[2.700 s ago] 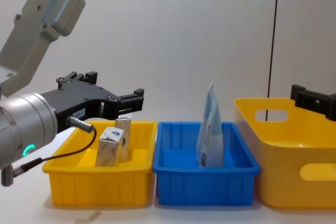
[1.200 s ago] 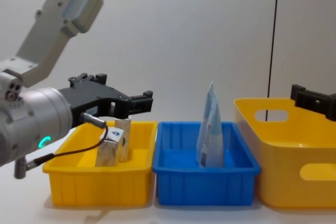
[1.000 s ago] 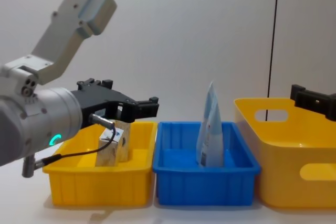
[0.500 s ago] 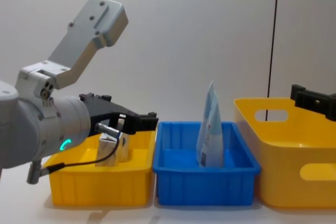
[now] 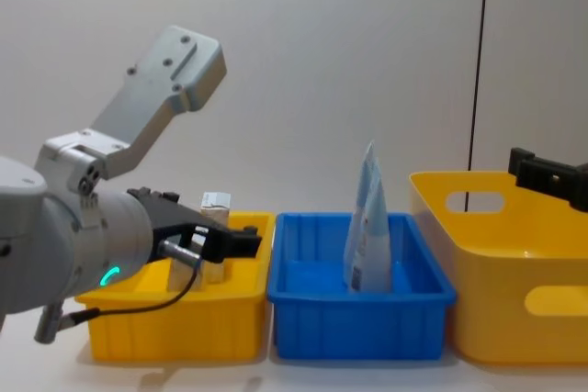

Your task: Bimanual collaborative sorting of washing and personal care products

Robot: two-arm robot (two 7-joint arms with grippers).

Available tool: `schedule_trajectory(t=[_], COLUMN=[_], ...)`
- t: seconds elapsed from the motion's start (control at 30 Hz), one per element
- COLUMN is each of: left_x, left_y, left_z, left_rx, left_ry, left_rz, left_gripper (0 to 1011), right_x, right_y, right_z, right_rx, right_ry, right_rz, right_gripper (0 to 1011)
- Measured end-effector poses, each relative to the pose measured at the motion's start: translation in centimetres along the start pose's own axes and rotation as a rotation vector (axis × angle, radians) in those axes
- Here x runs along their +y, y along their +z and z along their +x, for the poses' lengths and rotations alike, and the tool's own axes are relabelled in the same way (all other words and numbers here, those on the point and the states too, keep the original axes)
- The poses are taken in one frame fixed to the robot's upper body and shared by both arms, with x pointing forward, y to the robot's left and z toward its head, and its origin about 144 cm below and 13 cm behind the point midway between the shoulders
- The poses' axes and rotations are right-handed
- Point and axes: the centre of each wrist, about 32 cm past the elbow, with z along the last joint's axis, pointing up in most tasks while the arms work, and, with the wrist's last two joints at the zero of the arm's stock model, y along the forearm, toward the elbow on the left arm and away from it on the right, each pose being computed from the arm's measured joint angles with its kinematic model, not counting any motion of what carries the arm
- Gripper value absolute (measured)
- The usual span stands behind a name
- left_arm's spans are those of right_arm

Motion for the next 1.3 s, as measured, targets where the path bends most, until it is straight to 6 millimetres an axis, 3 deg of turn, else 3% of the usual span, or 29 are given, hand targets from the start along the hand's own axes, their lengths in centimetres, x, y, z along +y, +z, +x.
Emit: schedule_trajectory(t=[0.67,1.3], left_x=[-1.5,-4.2], left_y=[-0.3,-1.0], left_z=[-0.2,0.3], left_rx=[-0.008,0.037], left_ry=[0.023,0.049], left_rz=[0.054,0.072], left_gripper=[1001,1001], right_x=[0.0,0.0], right_y=[0.0,0.0], right_z=[0.0,0.0], right_rx=[0.000,0.000], right_ry=[0.000,0.000], right_rz=[0.000,0.000], right_gripper=[1002,1002])
